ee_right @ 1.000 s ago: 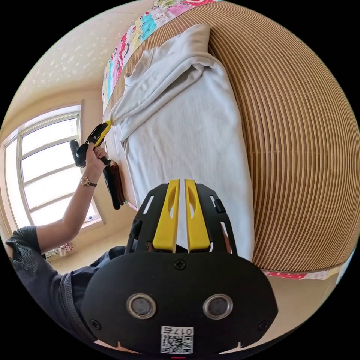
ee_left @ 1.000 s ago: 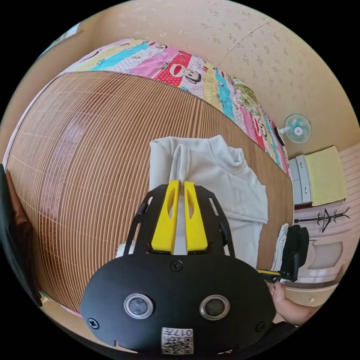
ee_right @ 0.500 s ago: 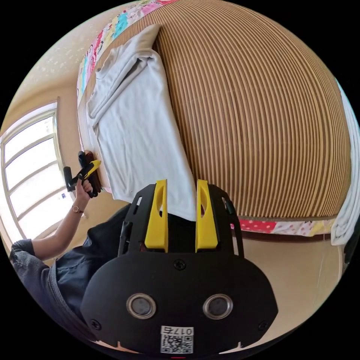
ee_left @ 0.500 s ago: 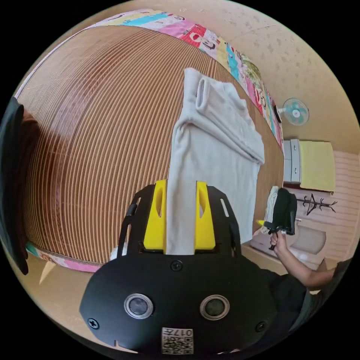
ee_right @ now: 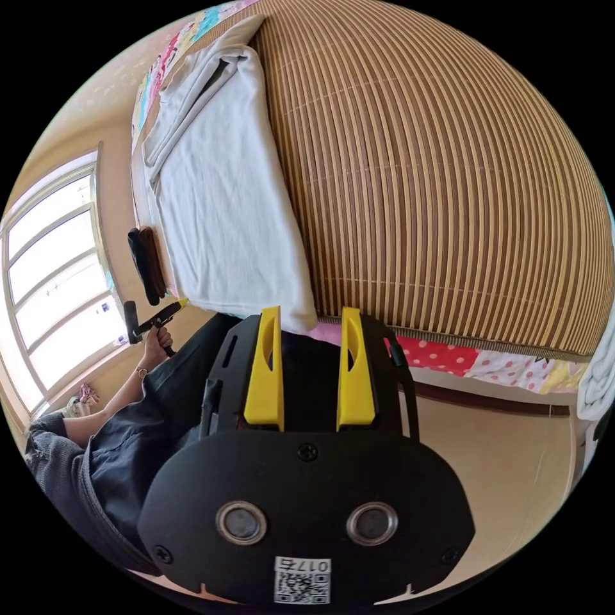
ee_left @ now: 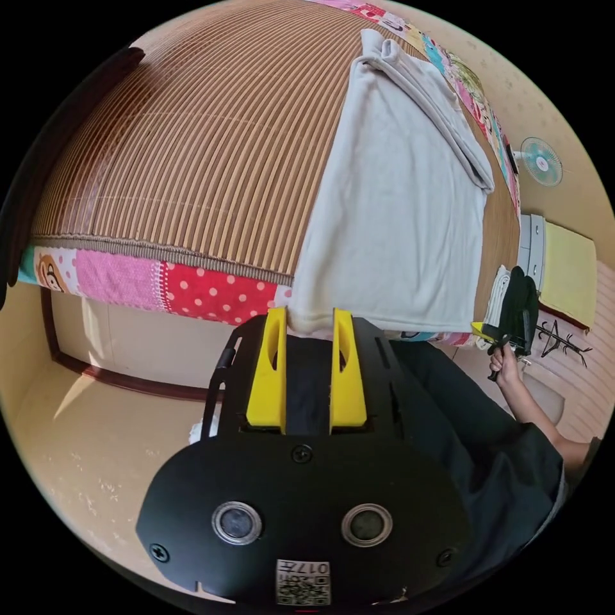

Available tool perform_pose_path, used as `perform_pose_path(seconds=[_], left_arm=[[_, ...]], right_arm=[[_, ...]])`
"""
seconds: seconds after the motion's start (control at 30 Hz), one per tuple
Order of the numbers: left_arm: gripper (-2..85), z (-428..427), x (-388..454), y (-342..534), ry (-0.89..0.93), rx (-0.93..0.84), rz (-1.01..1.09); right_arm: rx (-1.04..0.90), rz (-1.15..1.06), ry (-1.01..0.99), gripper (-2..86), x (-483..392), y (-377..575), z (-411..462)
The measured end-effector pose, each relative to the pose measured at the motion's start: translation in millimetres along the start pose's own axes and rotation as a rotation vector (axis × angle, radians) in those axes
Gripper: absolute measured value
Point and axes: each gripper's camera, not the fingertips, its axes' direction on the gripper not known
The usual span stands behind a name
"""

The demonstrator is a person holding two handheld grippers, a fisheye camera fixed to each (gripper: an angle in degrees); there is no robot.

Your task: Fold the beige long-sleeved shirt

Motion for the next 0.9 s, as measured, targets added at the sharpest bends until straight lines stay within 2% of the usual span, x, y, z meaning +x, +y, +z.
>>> perform_pose_path(seconds=[0.07, 0.17, 0.23, 0.27, 0.33, 0.4, 0.47, 0.63, 0.7, 0.77, 0.83, 0.87, 0.9], left_arm=[[6.7, -10, -1, 4, 0.01, 0.01, -0.018], [4.8, -28, -12, 10, 0.12, -0.002, -0.029], [4.6, -51, -23, 17, 0.233, -0.011, -0.011], [4.5, -58, -26, 19, 0.284, -0.016, 0.004], [4.4, -93, -36, 28, 0.51, -0.015, 0.083], [4.2, -125, -42, 40, 0.634, 0.01, 0.116], [4.2, -158, -46, 54, 0.754, 0.051, 0.145], [4.2, -224, -38, 94, 1.256, 0.194, 0.301], [4.2, -229, -32, 97, 1.357, 0.228, 0.31], [4.3, -225, -35, 91, 1.4, 0.287, 0.227], [4.4, -210, -47, 69, 1.366, 0.347, 0.039], [4.4, -206, -51, 62, 1.341, 0.358, -0.021], [4.4, -199, -58, 47, 1.281, 0.379, -0.145]], right_arm=[[-0.016, -0.034, -0.041, 9.2, -3, 1, -3], [-0.034, -0.004, -0.05, 5.0, 0, 3, -12], [-0.02, 0.0, -0.152, 4.0, 9, 8, -27], [-0.001, -0.03, -0.273, 3.6, 16, 15, -40], [0.03, -0.092, -0.517, 3.1, 29, 30, -63], [0.141, -0.144, -0.858, 2.6, 51, 60, -101], [0.244, -0.179, -1.039, 2.2, 63, 86, -131], [0.419, -0.35, -1.339, 1.4, 59, 139, -181], [0.474, -0.314, -1.402, 1.1, 59, 142, -180], [0.538, -0.171, -1.376, 1.0, 69, 136, -171], [0.628, -0.007, -1.328, 0.9, 83, 124, -163], [0.703, 0.067, -1.337, 0.8, 91, 113, -159], [0.824, 0.076, -1.446, 0.6, 99, 99, -157]])
